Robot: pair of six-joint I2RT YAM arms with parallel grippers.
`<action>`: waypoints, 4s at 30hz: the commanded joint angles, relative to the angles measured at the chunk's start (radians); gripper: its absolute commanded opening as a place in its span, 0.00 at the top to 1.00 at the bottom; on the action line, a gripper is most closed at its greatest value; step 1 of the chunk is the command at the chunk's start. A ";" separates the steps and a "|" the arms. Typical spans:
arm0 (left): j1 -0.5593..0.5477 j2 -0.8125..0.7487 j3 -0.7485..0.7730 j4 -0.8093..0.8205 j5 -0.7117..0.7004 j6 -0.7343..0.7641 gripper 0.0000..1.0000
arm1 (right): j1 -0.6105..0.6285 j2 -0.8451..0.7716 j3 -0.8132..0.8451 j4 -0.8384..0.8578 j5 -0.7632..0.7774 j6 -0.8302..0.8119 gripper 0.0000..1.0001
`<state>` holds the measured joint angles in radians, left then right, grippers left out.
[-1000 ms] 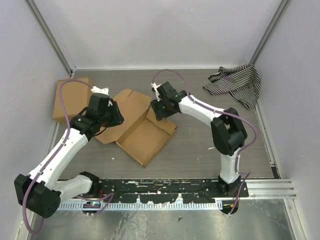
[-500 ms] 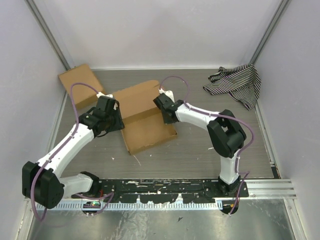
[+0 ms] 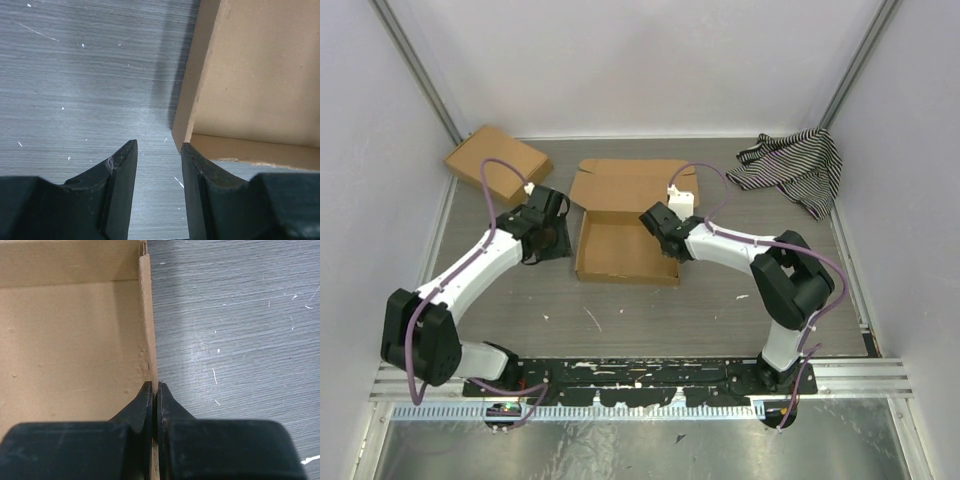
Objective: Fold the paper box
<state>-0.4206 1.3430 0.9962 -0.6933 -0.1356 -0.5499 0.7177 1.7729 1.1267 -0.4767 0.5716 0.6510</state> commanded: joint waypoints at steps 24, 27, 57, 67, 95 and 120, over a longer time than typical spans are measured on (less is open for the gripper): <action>0.016 0.219 0.089 0.217 0.087 -0.018 0.49 | -0.132 -0.098 -0.141 0.014 -0.281 -0.262 0.99; 0.008 0.236 0.091 0.205 0.114 -0.024 0.49 | -0.132 -0.099 -0.138 0.021 -0.302 -0.269 0.99; -0.089 0.455 0.264 0.052 -0.129 0.058 0.99 | -0.093 0.075 0.044 -0.106 -0.164 -0.142 0.99; -0.089 0.346 0.184 0.061 -0.079 0.052 0.71 | -0.091 -0.118 -0.016 -0.105 -0.227 -0.130 0.34; 0.227 0.713 0.644 0.081 0.231 0.034 0.33 | -0.513 0.322 0.615 0.004 -0.915 -0.294 0.33; 0.163 0.555 0.469 0.363 0.206 0.126 1.00 | -0.463 0.257 0.607 -0.064 -0.826 -0.362 0.64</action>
<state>-0.2325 2.0232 1.5814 -0.5133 0.1036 -0.4660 0.2451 2.1479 1.7542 -0.5327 -0.3073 0.3222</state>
